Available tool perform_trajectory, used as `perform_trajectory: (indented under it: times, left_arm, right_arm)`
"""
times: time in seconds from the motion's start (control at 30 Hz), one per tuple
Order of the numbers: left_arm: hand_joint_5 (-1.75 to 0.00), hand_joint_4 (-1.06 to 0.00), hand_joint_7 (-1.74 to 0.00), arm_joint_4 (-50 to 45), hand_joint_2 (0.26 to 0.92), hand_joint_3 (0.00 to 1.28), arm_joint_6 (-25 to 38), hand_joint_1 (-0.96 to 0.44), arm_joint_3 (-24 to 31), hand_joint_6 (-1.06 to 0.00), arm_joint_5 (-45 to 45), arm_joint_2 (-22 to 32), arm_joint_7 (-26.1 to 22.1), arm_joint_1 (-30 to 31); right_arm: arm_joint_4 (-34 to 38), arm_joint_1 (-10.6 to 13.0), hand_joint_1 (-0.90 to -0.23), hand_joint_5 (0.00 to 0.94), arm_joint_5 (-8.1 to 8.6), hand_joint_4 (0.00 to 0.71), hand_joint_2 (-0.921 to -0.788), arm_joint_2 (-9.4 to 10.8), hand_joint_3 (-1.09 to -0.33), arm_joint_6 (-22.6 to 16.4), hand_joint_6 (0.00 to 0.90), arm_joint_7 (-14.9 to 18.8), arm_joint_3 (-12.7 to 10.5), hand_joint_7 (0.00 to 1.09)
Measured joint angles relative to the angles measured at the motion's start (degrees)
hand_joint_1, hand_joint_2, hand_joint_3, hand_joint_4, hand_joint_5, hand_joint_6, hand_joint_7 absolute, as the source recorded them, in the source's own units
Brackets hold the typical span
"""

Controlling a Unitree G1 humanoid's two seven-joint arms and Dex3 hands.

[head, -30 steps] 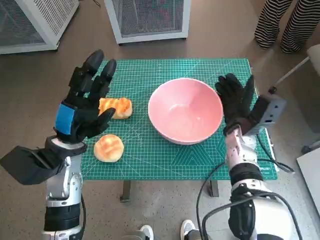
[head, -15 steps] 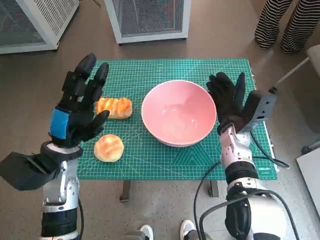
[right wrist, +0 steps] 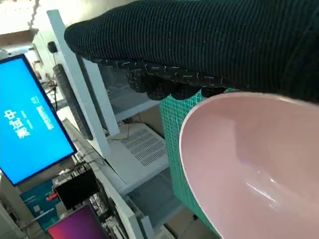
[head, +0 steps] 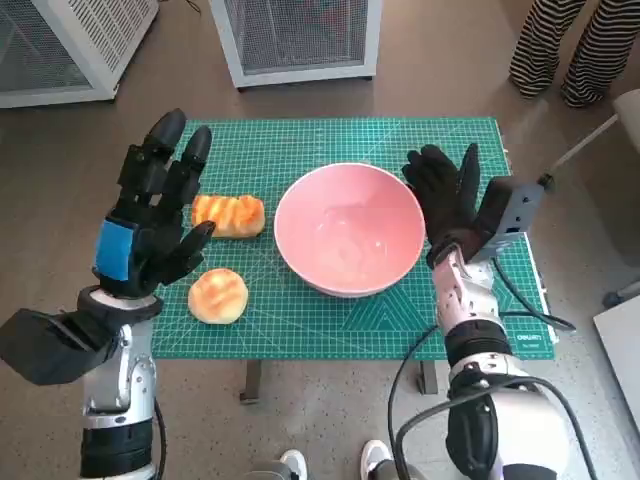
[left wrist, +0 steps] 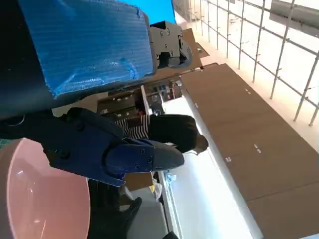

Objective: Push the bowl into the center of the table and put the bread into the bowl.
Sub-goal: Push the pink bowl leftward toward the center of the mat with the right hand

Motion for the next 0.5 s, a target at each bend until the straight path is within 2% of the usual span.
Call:
perform_trajectory:
  times: [0.2,0.3,0.4,0.5]
  left_arm:
    - [-0.01,-0.20,-0.40,0.0,0.921,0.32,0.0,-0.68,-0.1,-0.02,0.1,0.0,0.0,0.0]
    - [-0.01,-0.20,-0.40,0.0,0.921,0.32,0.0,-0.68,-0.1,-0.02,0.1,0.0,0.0,0.0]
    - [-0.01,-0.20,-0.40,0.0,0.921,0.32,0.1,-0.68,-0.1,-0.02,0.1,0.1,0.0,-0.1]
    - [-0.01,-0.20,-0.40,0.1,0.921,0.32,0.2,-0.68,-0.1,-0.02,0.1,0.2,0.1,-0.3]
  right_arm:
    - [-0.1,0.0,-0.518,0.003,-0.01,0.117,-0.921,-0.8,-0.759,-0.6,0.037,1.0,0.1,0.41]
    - [-0.7,-0.1,-0.505,0.003,-0.11,0.127,-0.921,-1.4,-0.768,-2.2,0.020,1.7,0.3,0.47]
    - [-1.8,-0.3,-0.490,0.002,-0.34,0.131,-0.921,-2.0,-0.797,-5.0,0.006,2.8,1.2,0.51]
    - [-3.6,-0.4,-0.507,0.003,-1.38,0.134,-0.921,-2.7,-0.793,-10.2,0.001,5.0,2.8,0.50]
